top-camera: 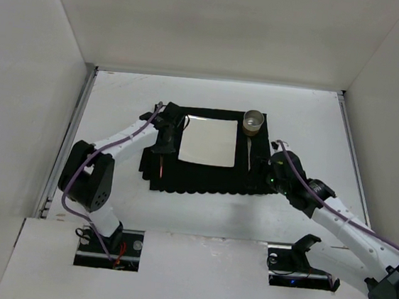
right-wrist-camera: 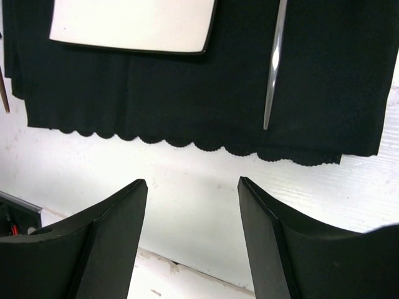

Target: Set the dinner table for one person

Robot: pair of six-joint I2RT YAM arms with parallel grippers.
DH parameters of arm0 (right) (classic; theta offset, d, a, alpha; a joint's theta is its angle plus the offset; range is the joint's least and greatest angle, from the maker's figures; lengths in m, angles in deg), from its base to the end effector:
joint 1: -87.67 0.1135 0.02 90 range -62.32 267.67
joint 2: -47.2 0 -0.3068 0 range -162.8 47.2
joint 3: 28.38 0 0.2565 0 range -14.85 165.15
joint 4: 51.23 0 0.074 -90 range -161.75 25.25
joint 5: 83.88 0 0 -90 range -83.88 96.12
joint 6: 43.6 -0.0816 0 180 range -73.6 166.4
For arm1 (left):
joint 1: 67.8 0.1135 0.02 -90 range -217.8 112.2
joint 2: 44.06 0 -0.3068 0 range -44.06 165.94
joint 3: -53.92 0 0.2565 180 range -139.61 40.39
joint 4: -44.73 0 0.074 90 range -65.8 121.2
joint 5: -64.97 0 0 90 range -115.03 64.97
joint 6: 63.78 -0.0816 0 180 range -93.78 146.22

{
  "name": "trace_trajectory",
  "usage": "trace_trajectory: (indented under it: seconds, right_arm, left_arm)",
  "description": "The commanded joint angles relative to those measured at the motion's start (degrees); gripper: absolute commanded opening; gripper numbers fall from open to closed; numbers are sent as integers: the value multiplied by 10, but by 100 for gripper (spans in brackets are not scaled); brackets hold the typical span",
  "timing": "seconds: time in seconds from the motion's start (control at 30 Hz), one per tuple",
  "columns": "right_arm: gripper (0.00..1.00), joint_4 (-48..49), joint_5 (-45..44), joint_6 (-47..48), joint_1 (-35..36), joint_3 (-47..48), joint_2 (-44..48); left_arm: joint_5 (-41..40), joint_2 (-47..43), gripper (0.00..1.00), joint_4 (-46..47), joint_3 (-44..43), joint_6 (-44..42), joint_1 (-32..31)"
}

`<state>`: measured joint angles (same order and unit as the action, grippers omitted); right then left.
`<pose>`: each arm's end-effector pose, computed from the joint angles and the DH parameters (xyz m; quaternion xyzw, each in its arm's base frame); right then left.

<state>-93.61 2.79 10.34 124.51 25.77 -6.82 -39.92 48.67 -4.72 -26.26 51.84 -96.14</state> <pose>0.1720 0.1229 0.2578 0.0055 0.9141 0.2190 0.3412 0.3239 -0.1509 0.2292 -0.0085 0.9626 0.0032 0.2708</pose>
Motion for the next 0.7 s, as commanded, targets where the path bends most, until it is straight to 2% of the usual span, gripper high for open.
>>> trace_trajectory:
  seconds: [0.0, 0.67]
  right_arm:
    - [66, 21, 4, -3, 1, -2, 5]
    - [69, 14, 2, 5, -23, 12, -17]
  left_arm:
    - [37, 15, 4, 20, -28, -30, 4]
    - [43, 73, 4, 47, -7, -16, -12]
